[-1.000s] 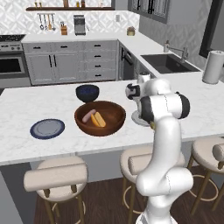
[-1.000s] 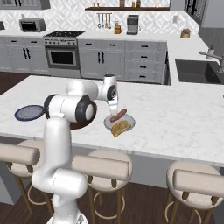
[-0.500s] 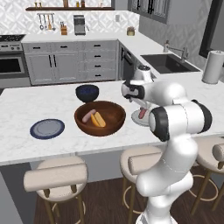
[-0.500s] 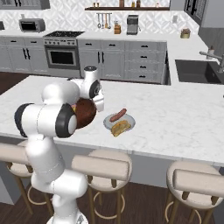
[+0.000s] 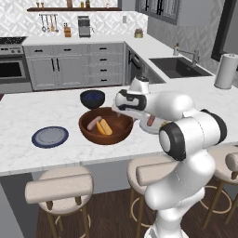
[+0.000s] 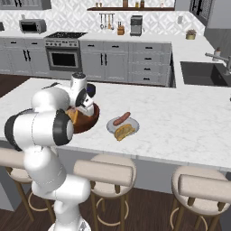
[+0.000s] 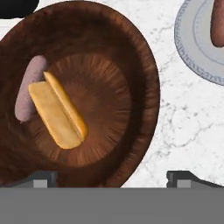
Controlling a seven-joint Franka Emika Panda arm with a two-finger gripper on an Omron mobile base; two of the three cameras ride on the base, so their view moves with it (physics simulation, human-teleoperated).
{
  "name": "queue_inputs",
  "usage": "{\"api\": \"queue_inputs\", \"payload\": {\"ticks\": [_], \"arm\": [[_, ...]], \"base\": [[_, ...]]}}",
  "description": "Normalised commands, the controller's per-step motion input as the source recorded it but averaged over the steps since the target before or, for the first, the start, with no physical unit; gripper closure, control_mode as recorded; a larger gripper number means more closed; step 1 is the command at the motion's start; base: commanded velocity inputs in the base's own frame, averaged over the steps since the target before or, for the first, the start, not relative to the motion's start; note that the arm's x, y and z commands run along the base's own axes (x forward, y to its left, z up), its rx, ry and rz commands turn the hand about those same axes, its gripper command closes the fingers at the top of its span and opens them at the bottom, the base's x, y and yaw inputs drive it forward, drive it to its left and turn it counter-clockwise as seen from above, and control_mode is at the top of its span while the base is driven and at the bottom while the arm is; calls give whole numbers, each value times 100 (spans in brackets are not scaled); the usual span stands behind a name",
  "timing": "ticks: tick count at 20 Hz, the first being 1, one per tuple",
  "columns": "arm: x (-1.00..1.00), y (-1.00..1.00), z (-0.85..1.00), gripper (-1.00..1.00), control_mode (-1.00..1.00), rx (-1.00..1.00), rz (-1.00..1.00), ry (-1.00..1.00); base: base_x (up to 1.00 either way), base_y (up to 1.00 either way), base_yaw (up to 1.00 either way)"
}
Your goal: Place one bun and one sausage from the bowl on each plate.
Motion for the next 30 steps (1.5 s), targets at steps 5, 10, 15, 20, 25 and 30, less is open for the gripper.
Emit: {"api": "queue_inputs", "payload": {"ticks": [5,10,15,20,25,30], "arm": [[7,86,-21,-100,-100,-19,50,-1],[7,19,-57,-100,-100,-17,22,-2],[24,37,-30,-100,-100,0,8,-20],[16,14,-24,-100,-100,-4,0,-2],[21,0,-23,-100,-100,-6,0,0],[20,1,-23,-100,-100,-6,0,0]], "base": [[0,0,0],[0,0,0],[0,0,0],[0,0,0],[0,0,0],[0,0,0]]}}
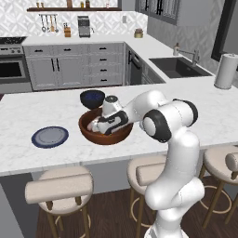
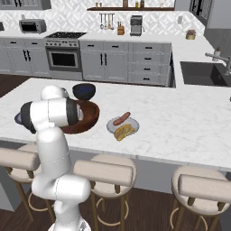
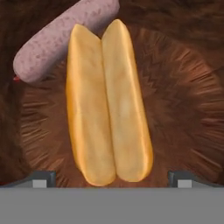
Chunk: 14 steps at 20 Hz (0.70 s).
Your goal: Place one bun and one sausage from the bowl on each plate.
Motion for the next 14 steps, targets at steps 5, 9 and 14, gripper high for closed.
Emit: {"api": "queue_inputs", "payload": {"ticks": [5,9,14], "arm": [[28,2,-33,-100,-100,-5,0,0],[29,8,-37,100,-100,-6,0,0],[8,1,-3,100,-100,0,0,-1]], "base": [[0,0,0],[0,0,0],[0,0,0]]}}
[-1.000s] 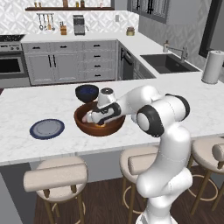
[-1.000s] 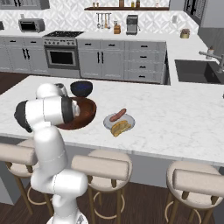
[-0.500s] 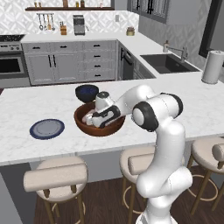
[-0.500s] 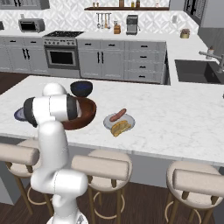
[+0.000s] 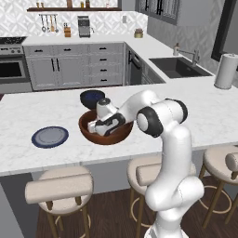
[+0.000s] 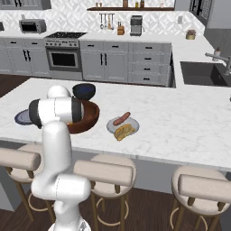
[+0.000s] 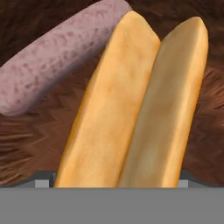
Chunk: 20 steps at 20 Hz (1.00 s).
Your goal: Place one bun and one sausage from the bowl on each plate.
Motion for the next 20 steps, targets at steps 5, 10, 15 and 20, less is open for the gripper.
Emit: {"api": "queue_inputs", "payload": {"ticks": [5,10,15,20], "arm": [[-61,0,72,100,-100,1,-3,0],[-96,-6,96,100,-100,1,-2,-3],[-100,13,19,100,-100,0,2,-6],[-66,7,0,100,100,0,6,-11]], "base": [[0,0,0],[0,0,0],[0,0,0],[0,20,0]]}}
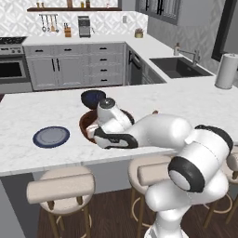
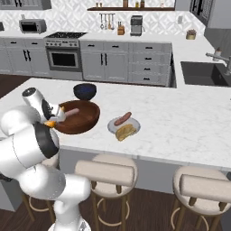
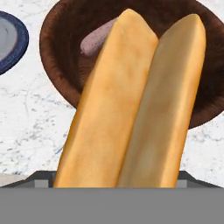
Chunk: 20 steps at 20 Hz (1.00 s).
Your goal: Place one bun and one sausage from the bowl on each plate.
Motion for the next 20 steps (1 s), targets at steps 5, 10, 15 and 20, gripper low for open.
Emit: {"api": "queue_inputs", "payload": {"ticks": [5,10,15,20], "arm": [[0,0,0,100,100,0,0,0],[0,0,0,100,100,0,0,0],[77,28,0,100,-100,1,-7,3],[100,20,-34,100,-100,0,1,17]], "base": [[-1,100,-8],[2,91,-34],[8,9,-6],[0,0,0]]}}
